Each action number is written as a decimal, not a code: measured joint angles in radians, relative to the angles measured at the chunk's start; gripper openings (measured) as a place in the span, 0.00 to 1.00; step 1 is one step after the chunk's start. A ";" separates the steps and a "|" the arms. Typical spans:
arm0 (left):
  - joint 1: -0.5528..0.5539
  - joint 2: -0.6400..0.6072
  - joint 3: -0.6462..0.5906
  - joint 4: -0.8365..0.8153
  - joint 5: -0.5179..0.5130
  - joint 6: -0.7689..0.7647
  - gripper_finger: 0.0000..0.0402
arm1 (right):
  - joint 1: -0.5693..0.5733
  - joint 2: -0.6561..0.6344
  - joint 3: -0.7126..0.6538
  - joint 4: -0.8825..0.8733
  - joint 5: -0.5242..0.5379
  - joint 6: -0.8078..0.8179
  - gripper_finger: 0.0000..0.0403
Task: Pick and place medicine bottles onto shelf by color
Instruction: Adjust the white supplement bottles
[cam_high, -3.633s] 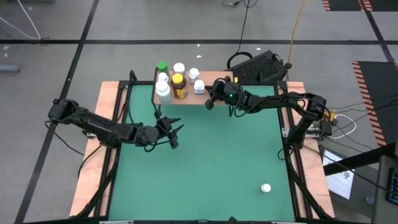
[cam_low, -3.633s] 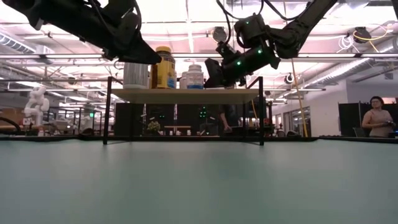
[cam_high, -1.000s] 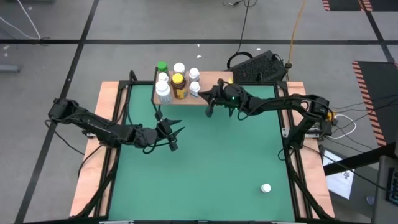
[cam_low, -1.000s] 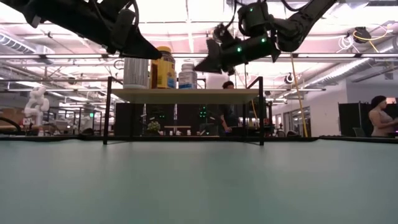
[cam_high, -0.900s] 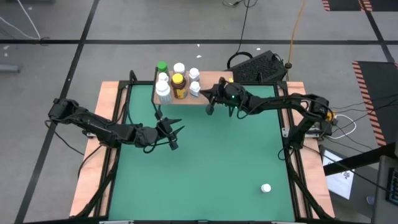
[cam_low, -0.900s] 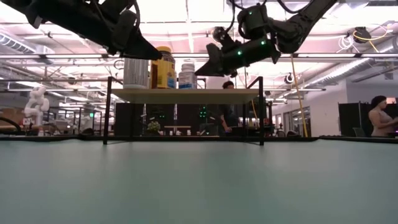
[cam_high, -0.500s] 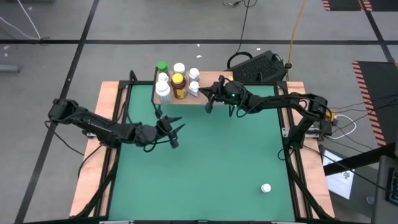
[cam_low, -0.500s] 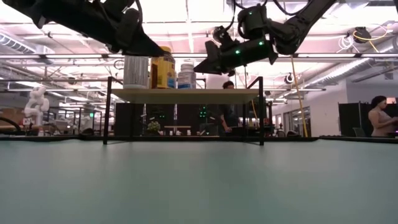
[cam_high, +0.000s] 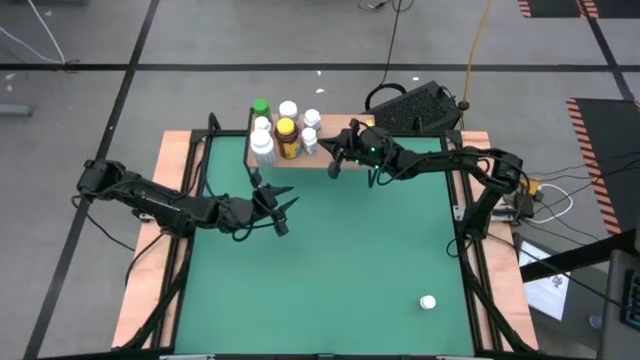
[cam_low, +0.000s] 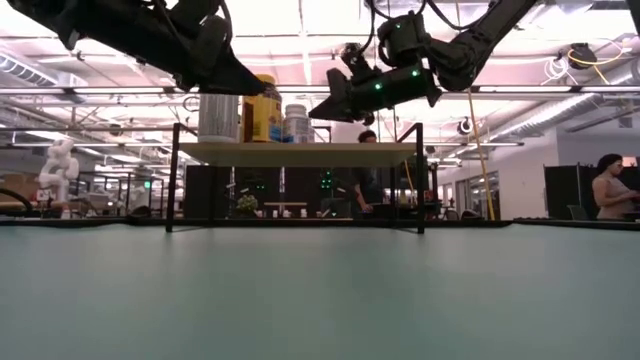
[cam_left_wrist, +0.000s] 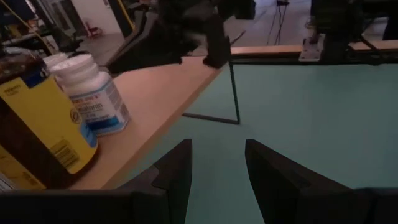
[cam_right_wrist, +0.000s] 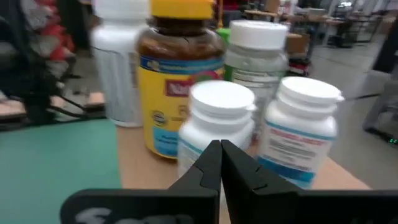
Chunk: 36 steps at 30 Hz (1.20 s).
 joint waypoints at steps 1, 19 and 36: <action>-0.002 0.000 0.000 -0.006 0.000 -0.007 0.38 | 0.014 0.000 0.000 0.010 -0.015 0.011 0.00; 0.008 0.000 0.000 0.033 0.002 -0.018 0.38 | 0.127 0.087 0.153 -0.080 0.166 -0.107 0.00; 0.005 0.000 0.000 -0.030 0.002 -0.069 0.38 | 0.069 0.106 0.168 -0.196 0.196 -0.109 0.00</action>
